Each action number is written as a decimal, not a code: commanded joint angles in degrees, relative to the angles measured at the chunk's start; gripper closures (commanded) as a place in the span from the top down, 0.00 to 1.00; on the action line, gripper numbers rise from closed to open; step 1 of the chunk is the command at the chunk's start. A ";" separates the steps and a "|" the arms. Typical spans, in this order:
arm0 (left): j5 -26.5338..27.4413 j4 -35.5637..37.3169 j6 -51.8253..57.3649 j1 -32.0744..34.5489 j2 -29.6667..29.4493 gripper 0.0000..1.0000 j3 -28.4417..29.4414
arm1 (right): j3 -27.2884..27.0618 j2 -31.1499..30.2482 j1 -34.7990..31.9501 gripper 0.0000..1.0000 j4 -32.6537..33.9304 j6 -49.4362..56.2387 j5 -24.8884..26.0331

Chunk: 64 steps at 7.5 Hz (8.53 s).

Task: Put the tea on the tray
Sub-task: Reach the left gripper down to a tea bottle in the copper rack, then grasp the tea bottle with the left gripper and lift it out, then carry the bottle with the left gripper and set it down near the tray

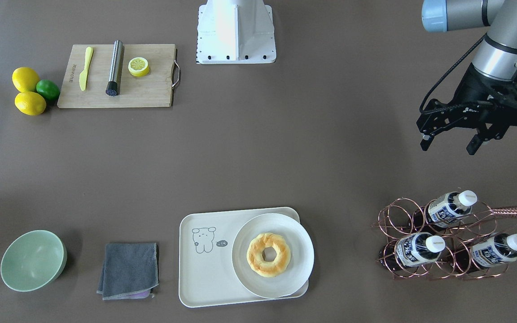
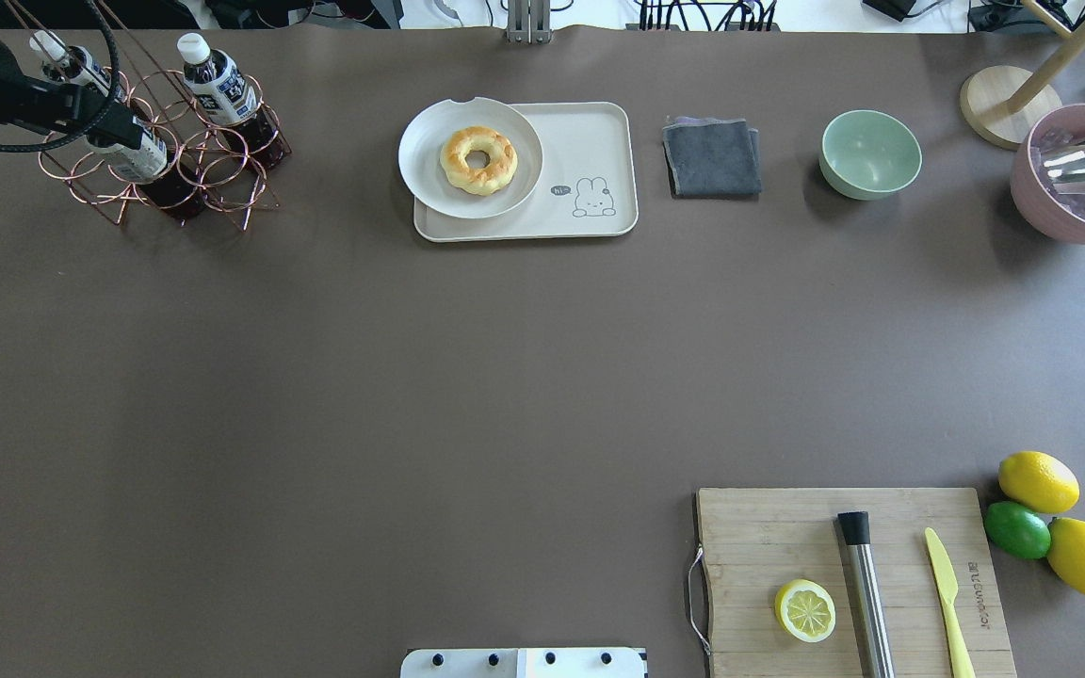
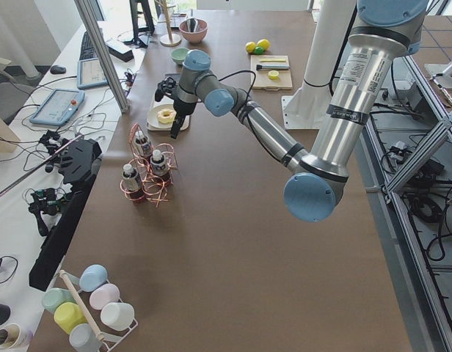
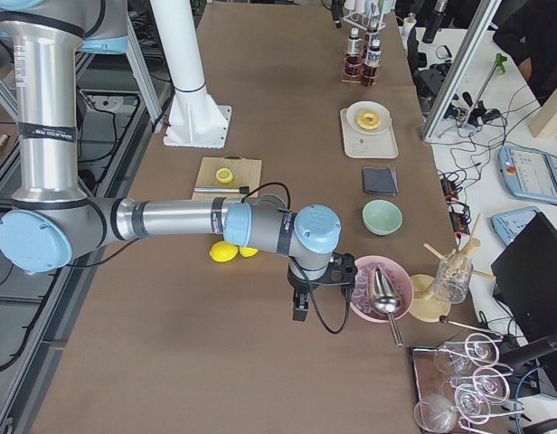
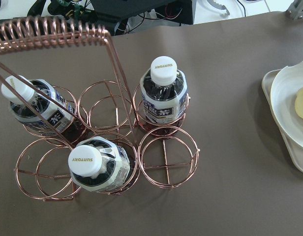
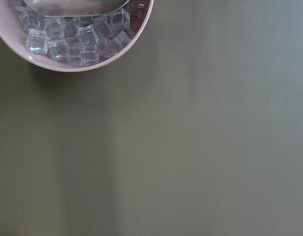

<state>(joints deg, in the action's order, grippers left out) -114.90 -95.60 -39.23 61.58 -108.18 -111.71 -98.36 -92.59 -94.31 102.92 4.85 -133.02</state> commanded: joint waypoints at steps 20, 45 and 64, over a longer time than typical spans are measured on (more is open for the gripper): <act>-2.32 -18.66 3.28 3.80 -2.74 0.00 20.74 | -1.05 1.80 0.18 1.00 -0.09 -0.02 -0.13; 25.78 26.01 -35.21 -34.77 -38.87 0.00 11.14 | -0.79 1.63 0.18 1.00 0.00 -0.02 -1.54; 25.17 23.71 -20.31 -26.72 -28.97 0.98 1.34 | -0.43 4.08 0.18 1.00 0.44 -0.11 -1.01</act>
<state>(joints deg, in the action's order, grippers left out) -89.60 -70.97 -65.50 29.33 -142.74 -106.31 -98.58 -89.80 -94.13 103.14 4.79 -134.30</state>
